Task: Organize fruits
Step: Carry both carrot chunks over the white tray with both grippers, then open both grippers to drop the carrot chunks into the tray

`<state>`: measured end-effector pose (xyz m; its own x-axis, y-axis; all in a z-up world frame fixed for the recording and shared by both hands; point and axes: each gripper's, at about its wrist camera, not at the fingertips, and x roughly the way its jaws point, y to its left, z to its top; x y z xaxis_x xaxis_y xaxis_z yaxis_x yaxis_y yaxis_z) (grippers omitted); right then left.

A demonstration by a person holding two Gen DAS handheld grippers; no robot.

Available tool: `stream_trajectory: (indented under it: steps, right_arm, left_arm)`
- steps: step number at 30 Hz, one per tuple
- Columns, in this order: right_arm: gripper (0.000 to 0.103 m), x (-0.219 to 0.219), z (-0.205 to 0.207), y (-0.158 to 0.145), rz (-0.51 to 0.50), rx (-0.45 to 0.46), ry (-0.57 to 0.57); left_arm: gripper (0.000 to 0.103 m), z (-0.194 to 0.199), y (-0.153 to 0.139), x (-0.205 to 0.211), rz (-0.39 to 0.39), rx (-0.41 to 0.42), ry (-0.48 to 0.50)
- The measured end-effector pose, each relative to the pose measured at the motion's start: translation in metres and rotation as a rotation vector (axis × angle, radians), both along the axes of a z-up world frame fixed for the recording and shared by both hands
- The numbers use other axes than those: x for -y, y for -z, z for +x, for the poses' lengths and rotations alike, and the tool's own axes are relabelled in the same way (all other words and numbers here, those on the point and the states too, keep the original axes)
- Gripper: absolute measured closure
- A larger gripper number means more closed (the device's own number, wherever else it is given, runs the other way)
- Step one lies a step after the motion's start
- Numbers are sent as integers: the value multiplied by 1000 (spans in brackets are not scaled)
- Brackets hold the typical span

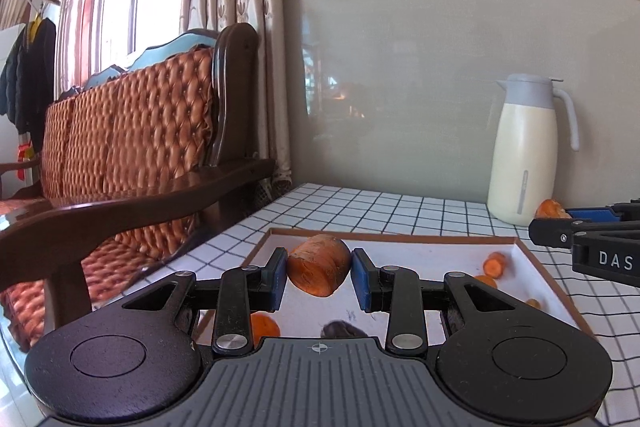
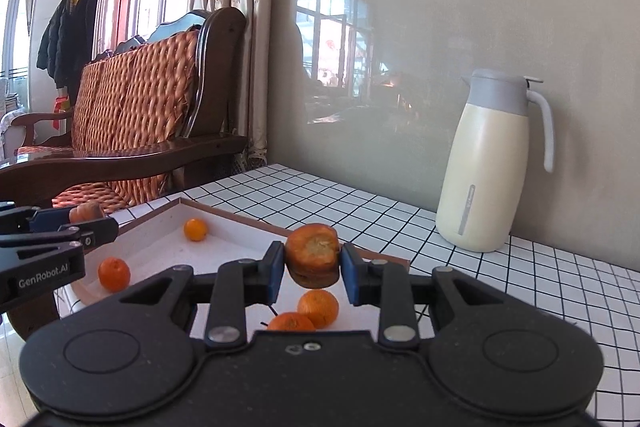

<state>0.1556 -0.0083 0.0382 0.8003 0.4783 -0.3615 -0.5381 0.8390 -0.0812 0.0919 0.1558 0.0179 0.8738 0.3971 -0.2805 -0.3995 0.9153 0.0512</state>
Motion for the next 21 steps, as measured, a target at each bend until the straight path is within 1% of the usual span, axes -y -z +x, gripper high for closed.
stream_trajectory:
  steps: [8,13,18,21]
  right_arm:
    - [81,-10,21,6,-4,-8,7]
    - [81,-14,34,9,-7,-16,10]
    - [81,-19,49,16,-24,-47,20]
    - [81,-21,62,17,-17,-68,34]
  left_arm:
    - [68,29,4,-15,-14,1,2]
    - [68,41,6,-20,-7,-3,2]
    - [68,51,13,-32,-16,-27,-14]
    - [68,56,16,-39,-19,-39,-25]
